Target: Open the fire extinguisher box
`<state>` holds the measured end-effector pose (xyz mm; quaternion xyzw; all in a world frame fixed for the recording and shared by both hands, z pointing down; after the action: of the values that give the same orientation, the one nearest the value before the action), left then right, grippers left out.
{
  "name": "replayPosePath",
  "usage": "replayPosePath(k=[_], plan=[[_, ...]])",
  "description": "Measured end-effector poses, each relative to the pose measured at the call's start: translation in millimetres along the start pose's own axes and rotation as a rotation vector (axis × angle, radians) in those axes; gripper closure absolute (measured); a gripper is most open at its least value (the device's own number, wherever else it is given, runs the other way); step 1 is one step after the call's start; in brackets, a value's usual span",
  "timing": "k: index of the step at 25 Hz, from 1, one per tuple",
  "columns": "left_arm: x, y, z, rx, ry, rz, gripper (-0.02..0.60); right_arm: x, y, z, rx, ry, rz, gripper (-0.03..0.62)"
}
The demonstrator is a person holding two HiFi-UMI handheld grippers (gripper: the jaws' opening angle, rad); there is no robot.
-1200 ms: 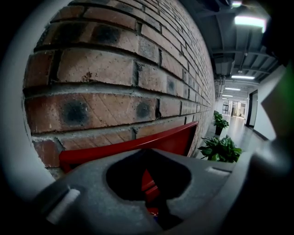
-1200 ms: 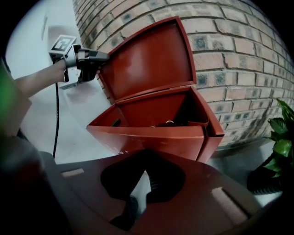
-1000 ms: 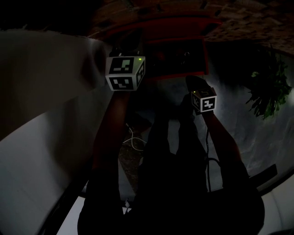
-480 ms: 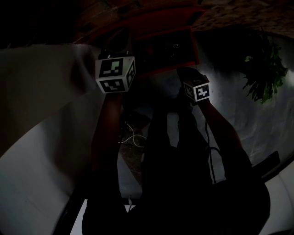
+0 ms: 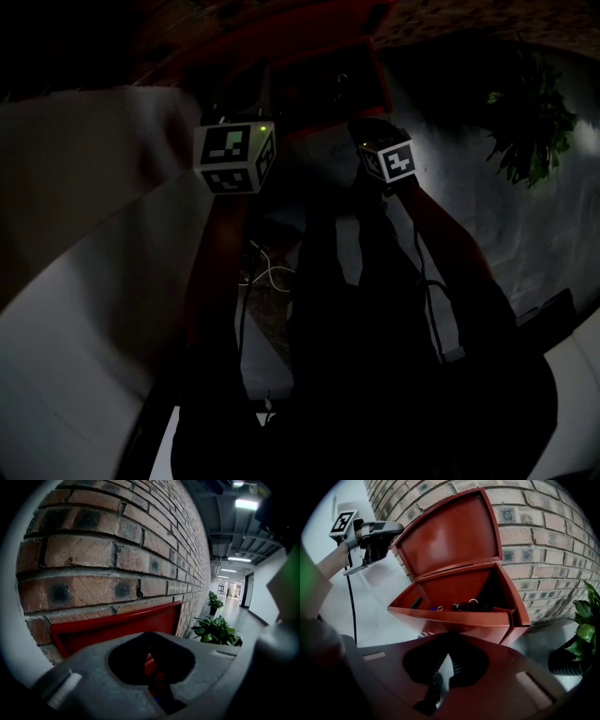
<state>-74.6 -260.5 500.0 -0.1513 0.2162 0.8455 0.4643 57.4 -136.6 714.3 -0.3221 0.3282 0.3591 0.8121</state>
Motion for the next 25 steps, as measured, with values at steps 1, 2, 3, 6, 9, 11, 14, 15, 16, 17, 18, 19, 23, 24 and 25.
replayPosePath(k=[1,2,3,6,9,11,14,15,16,17,18,19,23,24,25], plan=[[2,0,0,0.0,-0.002,0.0,0.578,0,0,0,-0.005,0.005,-0.001,0.594],[4,0,-1,0.001,-0.004,0.001,0.578,0,0,0,-0.003,0.008,0.003,0.594],[6,0,-1,0.005,-0.005,0.004,0.578,1,-1,-2,0.006,0.009,0.009,0.594],[12,-7,6,0.03,0.005,0.015,0.578,4,1,-3,0.018,0.019,0.012,0.594],[13,-15,17,0.024,0.03,0.035,0.578,1,-2,2,0.013,0.029,0.017,0.594],[15,-17,21,0.018,0.038,0.041,0.578,0,-2,1,0.017,0.027,0.008,0.594],[19,-18,22,0.015,0.038,0.04,0.578,4,0,-2,0.023,0.028,0.004,0.594],[21,-19,22,0.014,0.036,0.04,0.578,5,0,-1,0.019,0.033,0.004,0.593],[22,-20,21,0.013,0.034,0.042,0.578,6,0,1,0.018,0.037,0.004,0.592],[24,-22,20,0.012,0.03,0.046,0.578,7,-1,2,0.022,0.039,0.006,0.592],[27,-23,19,0.011,0.025,0.049,0.578,7,-2,3,0.026,0.04,0.009,0.594],[29,-24,18,0.01,0.019,0.052,0.578,7,-2,2,0.032,0.041,0.012,0.594],[36,-25,23,0.022,0.018,0.057,0.578,5,0,-4,0.045,0.031,0.013,0.594],[36,-25,26,0.029,0.025,0.06,0.578,5,-1,-4,0.049,0.031,0.014,0.594],[35,-26,28,0.036,0.031,0.062,0.578,5,-2,-5,0.051,0.033,0.013,0.594]])
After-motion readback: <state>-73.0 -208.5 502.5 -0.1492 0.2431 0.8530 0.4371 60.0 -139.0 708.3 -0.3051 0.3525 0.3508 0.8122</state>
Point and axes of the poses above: the fingertips, and each gripper's own axes: x backward along the fingers, y to its left, z out of its underside, the point moved 2 cm from there along x, backward along the fingers, and after that the axes turned 10 degrees about x, right-handed, at the moved point
